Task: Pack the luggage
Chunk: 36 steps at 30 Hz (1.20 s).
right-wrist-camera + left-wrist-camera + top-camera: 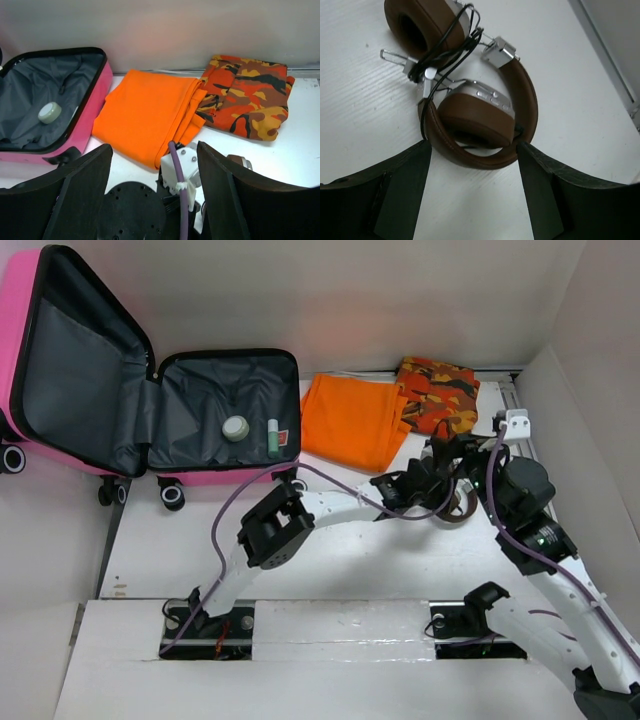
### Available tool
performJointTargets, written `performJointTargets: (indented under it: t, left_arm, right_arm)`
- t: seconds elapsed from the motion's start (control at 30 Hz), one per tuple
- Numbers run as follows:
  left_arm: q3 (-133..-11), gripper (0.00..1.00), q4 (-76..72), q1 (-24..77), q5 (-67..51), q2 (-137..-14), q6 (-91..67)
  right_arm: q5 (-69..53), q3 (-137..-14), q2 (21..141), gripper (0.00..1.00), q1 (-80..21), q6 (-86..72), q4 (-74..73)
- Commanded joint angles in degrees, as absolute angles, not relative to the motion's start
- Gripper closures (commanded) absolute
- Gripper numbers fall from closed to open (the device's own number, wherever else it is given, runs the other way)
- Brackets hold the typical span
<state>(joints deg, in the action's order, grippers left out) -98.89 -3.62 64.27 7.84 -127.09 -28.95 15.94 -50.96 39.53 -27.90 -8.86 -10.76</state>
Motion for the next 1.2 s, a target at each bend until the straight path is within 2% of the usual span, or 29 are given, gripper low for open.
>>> performJointTargets:
  t: [0.0,0.17,0.27,0.37,0.4,0.63,0.7,0.77,0.83,1.17]
  left_arm:
    - [-102.1,0.35,-3.3,63.5,9.1,-128.8,-28.8]
    - [-107.0,0.48,0.7,63.5,8.5,-134.0,-28.8]
    - [-101.4,0.52,-0.1,63.5,10.5,-133.0,-29.7]
    - [-96.3,0.53,-3.2,63.5,11.2,-129.6,-30.2]
    - [-95.1,0.6,-3.7,63.5,11.9,-129.1,-30.2]
    - [-90.4,0.6,-6.8,63.5,9.2,-127.5,-30.9]
    - [-87.1,0.53,-9.6,63.5,8.2,-125.5,-30.9]
    - [-85.1,0.52,-10.1,63.5,7.4,-123.4,-30.9]
    - [-83.7,0.46,-11.8,63.5,6.7,-121.9,-30.9]
    - [-82.4,0.45,-13.8,65.1,6.2,-119.4,-30.3]
  right_arm:
    - [14.9,-52.7,39.5,0.26,-28.6,-9.0,-10.3]
    - [14.9,-52.2,40.0,0.26,-28.6,-9.0,-9.8]
    - [14.9,-51.7,40.0,0.26,-28.6,-9.0,-9.8]
    - [14.9,-51.2,39.5,0.26,-28.6,-9.0,-9.8]
    - [14.9,-51.2,39.5,0.26,-28.6,-9.0,-9.1]
    - [13.9,-51.2,40.5,0.26,-28.6,-9.0,-9.1]
    - [13.9,-51.2,40.0,0.25,-28.6,-9.0,-9.1]
    - [14.4,-51.2,40.0,0.25,-28.6,-9.0,-9.1]
    - [13.9,-51.2,40.5,0.25,-28.6,-9.0,-9.1]
    - [13.9,-51.2,40.6,0.25,-29.1,-9.0,-8.6]
